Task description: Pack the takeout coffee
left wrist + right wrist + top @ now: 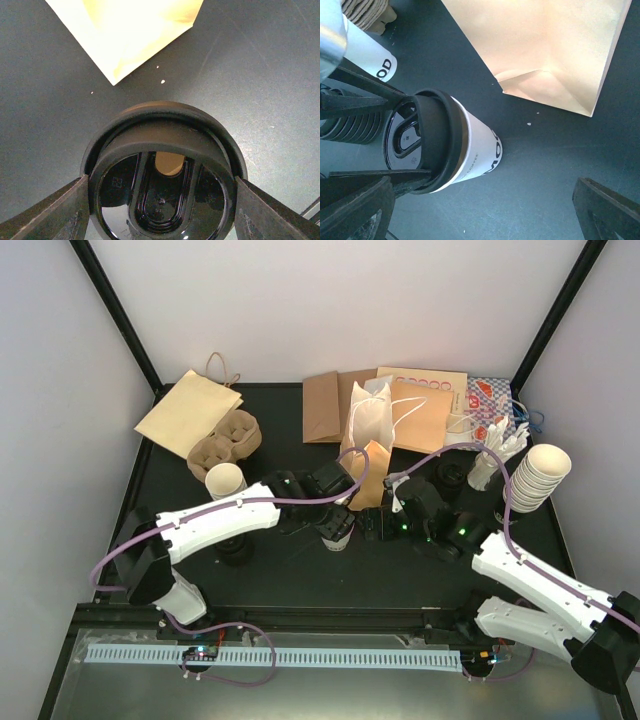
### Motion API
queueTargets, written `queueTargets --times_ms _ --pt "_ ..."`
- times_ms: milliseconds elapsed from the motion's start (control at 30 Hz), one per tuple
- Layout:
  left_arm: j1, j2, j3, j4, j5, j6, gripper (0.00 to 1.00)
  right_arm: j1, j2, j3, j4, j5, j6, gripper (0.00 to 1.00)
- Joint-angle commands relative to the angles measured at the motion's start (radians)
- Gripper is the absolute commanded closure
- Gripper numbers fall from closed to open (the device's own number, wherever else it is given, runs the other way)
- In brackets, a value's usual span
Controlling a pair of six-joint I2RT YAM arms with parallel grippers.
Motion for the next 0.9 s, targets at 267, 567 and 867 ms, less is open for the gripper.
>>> queueTargets --times_ms 267,567,867 --pt "0.002 0.036 0.049 -0.031 0.006 0.021 0.38 -0.005 -0.063 -0.039 0.018 0.071 0.049 0.01" --pt "0.001 0.076 0.07 -0.067 -0.001 0.027 0.38 -0.017 -0.119 -0.086 0.004 0.125 0.076 0.01" --pt "0.002 0.122 0.098 -0.106 0.007 0.033 0.38 -0.096 -0.064 -0.159 0.127 -0.101 0.106 0.04"
